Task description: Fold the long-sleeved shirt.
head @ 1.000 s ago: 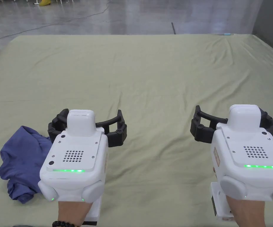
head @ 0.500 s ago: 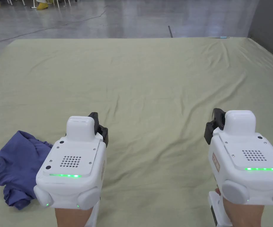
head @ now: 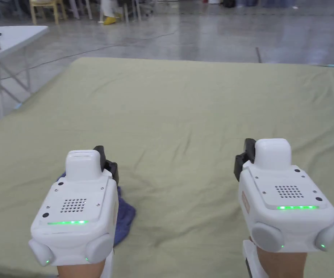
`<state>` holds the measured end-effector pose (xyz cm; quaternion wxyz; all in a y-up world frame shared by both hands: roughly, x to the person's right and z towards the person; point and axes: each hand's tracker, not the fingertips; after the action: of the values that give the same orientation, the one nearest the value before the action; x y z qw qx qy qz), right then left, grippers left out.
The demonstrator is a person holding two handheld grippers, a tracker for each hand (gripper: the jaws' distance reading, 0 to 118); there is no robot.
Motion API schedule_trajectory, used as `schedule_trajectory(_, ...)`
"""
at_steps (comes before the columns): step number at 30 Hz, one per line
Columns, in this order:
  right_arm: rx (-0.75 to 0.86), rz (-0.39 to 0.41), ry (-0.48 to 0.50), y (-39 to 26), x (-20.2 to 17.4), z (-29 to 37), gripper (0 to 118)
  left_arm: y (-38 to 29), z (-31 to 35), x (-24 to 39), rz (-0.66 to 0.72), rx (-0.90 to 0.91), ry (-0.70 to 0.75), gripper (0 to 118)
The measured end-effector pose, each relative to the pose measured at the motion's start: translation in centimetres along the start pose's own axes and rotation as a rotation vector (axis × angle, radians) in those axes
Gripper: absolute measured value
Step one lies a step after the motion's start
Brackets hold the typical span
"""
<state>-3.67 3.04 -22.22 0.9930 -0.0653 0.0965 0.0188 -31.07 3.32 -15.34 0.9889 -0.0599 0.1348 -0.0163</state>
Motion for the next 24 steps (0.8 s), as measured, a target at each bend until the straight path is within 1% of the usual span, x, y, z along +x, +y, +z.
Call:
schedule_trajectory(2,0.005,-0.013,0.092,0.2,-3.3,-0.9,2,0.0,0.5,-2.9,0.019,-0.024,0.047,0)
schedule_trajectory(5,-0.002,0.015,0.178,0.6,-7.4,-1.6,2,-0.3,1.5,-4.9,-0.018,-0.035,0.106,0)
schedule_trajectory(7,0.002,0.032,0.200,0.6,-8.9,-1.6,2,-0.5,1.7,-5.7,-0.008,-0.043,0.107,0)
schedule_trajectory(9,0.002,0.037,0.213,0.9,-9.7,-1.6,2,-0.6,1.5,-5.9,-0.004,-0.060,0.117,0)
schedule_trajectory(12,-0.015,0.035,0.228,0.9,-9.8,-1.9,2,-0.6,1.0,-5.9,0.005,-0.098,0.103,0)
schedule_trajectory(14,-0.027,0.031,0.231,0.9,-9.8,-2.0,2,-0.5,-0.1,-5.9,0.019,-0.157,0.047,0)
schedule_trajectory(15,-0.031,0.031,0.235,0.8,-9.7,-2.1,2,-0.4,-0.9,-6.1,0.030,-0.208,0.011,0)
schedule_trajectory(16,-0.034,0.033,0.239,0.8,-9.7,-2.1,2,-0.3,-2.3,-6.2,0.037,-0.302,-0.017,0)
schedule_trajectory(17,-0.037,0.041,0.241,0.7,-9.7,-2.2,2,-0.6,-3.9,-6.6,0.069,-0.366,-0.023,3)
schedule_trajectory(18,-0.041,0.048,0.244,0.6,-9.8,-2.2,2,-0.9,-5.6,-7.1,0.127,-0.450,-0.054,21)
schedule_trajectory(19,-0.045,0.052,0.247,0.5,-9.8,-2.3,2,-1.4,-7.2,-7.5,0.178,-0.513,-0.096,80)
schedule_trajectory(20,-0.051,0.055,0.251,0.3,-9.8,-2.4,2,-2.2,-9.0,-7.8,0.200,-0.595,-0.121,117)
schedule_trajectory(21,-0.056,0.059,0.254,0.2,-9.7,-2.6,2,-3.2,-10.5,-7.9,0.204,-0.599,-0.153,118)
schedule_trajectory(24,-0.079,0.063,0.250,-0.4,-9.6,-3.1,2,-5.5,-14.7,-7.2,0.129,-0.713,-0.058,118)
